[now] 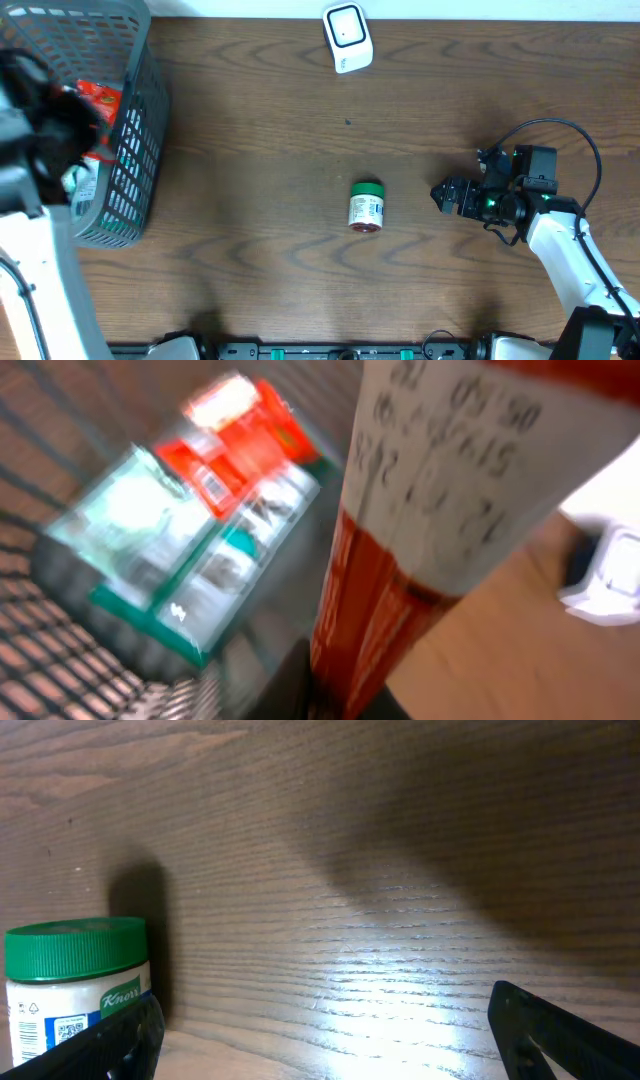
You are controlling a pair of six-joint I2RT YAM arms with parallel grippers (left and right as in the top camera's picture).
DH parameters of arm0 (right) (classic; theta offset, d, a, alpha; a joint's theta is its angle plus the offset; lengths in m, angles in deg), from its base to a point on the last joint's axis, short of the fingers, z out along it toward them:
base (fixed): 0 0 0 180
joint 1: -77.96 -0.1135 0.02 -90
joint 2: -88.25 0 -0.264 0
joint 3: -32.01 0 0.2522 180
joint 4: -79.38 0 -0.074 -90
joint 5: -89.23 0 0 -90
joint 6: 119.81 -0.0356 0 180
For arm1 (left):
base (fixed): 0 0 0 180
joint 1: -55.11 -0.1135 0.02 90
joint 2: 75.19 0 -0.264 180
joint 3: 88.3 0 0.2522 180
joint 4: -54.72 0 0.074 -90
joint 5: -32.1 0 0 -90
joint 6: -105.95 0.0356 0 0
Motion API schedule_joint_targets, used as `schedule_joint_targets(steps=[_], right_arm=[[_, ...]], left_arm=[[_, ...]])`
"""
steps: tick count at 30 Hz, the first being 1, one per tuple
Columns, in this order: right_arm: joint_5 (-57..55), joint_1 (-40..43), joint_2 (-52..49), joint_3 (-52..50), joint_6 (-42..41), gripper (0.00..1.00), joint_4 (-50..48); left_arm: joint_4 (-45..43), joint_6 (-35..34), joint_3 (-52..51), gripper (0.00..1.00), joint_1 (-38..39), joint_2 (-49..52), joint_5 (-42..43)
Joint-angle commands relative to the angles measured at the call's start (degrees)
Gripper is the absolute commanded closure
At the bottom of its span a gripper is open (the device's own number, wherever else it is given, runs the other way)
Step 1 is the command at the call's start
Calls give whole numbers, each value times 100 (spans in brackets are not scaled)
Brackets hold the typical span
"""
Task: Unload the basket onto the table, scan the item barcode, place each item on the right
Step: 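Carry the red tube left of the jar and release it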
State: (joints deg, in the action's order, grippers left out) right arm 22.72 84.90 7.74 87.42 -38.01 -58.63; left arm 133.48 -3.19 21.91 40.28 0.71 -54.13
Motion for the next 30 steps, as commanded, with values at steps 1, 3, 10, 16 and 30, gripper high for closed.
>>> schedule_joint_targets(steps=[1, 3, 10, 16, 30], right_arm=[[-11, 57, 74, 72, 59, 1, -15], [-11, 57, 74, 72, 59, 1, -15], [-11, 57, 74, 72, 59, 1, -15], [-11, 57, 74, 72, 57, 1, -15], [-11, 57, 74, 72, 59, 1, -17]], left_arm=[[267, -160, -81, 93, 929, -90, 76], [295, -192, -247, 93, 1502, -63, 74], [-170, -940, -1445, 93, 3169, 313, -258], [-1198, -1270, -2573, 92, 4085, 1261, -297], [-2393, -1292, -2627, 85, 4656, 3193, 138]])
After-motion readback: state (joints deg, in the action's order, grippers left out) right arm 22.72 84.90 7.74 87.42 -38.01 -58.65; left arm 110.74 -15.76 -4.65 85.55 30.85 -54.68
